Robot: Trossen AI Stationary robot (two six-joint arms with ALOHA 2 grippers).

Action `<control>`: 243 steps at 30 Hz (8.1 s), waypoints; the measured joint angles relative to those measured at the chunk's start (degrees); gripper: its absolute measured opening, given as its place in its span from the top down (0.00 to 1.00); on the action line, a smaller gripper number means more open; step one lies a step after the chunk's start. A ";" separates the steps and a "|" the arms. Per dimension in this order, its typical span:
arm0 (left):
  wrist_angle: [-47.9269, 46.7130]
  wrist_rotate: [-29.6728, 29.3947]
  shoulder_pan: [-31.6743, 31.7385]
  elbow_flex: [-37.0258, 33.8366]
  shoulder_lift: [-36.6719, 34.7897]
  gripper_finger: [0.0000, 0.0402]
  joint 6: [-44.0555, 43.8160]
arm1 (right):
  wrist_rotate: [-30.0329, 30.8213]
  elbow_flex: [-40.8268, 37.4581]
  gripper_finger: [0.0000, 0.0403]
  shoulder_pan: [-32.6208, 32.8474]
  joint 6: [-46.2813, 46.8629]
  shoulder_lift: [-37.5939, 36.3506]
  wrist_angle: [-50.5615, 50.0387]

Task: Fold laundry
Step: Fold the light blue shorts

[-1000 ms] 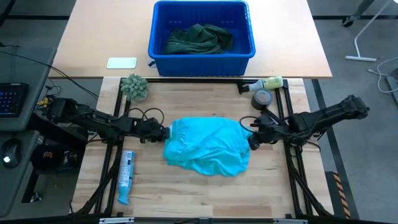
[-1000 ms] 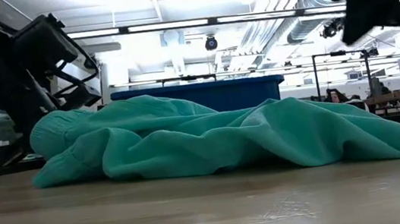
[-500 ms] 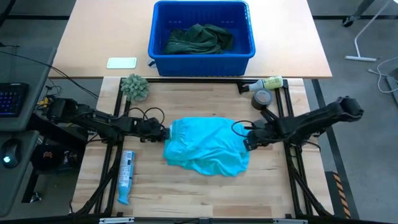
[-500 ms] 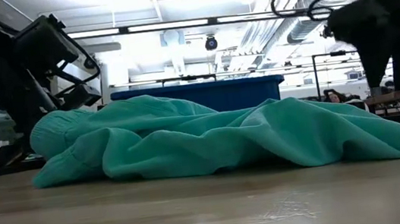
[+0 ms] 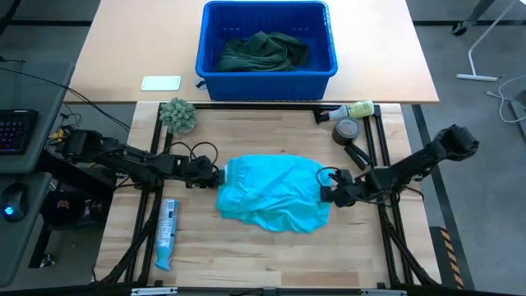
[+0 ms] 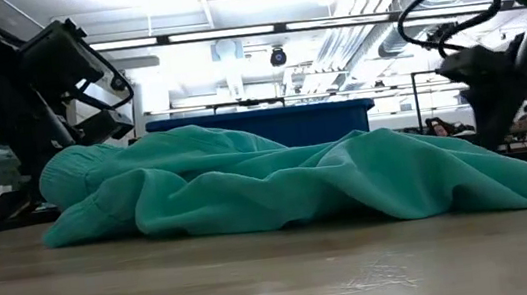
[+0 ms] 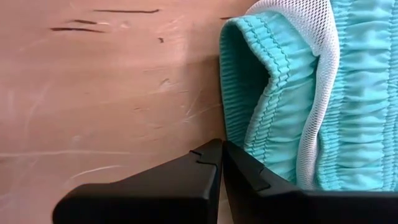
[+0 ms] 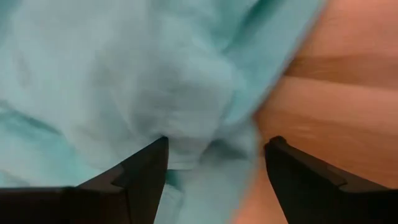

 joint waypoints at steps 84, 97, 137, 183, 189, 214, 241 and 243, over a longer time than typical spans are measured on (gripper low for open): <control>13.19 8.39 -4.02 45.26 44.91 1.00 16.00 | 5.94 25.29 1.00 -2.54 -14.75 -6.17 -20.01; 11.67 10.13 -2.91 46.73 45.31 1.00 17.50 | 4.43 25.31 1.00 -2.36 -14.75 -2.30 -15.85; 9.40 11.37 -0.96 46.73 45.18 1.00 19.93 | -0.36 25.38 0.68 -1.87 -23.33 -2.40 0.06; -19.58 -9.57 -2.86 46.71 21.93 1.00 51.16 | 1.46 26.48 1.00 -10.97 -32.85 9.25 -14.15; -20.30 -10.49 -4.74 46.71 21.35 1.00 50.95 | 3.91 33.08 1.00 -16.18 -42.14 12.39 -4.67; -21.70 -14.45 -6.12 46.69 21.38 1.00 52.50 | -2.79 32.85 1.00 -8.57 -28.18 12.07 -35.51; -18.50 -9.59 -6.31 46.69 21.40 1.00 52.49 | 4.19 32.83 1.00 1.25 -17.84 3.13 -19.44; -15.05 -6.82 -6.59 46.69 21.40 1.00 52.48 | 5.06 32.83 1.00 1.24 -17.70 1.89 -22.35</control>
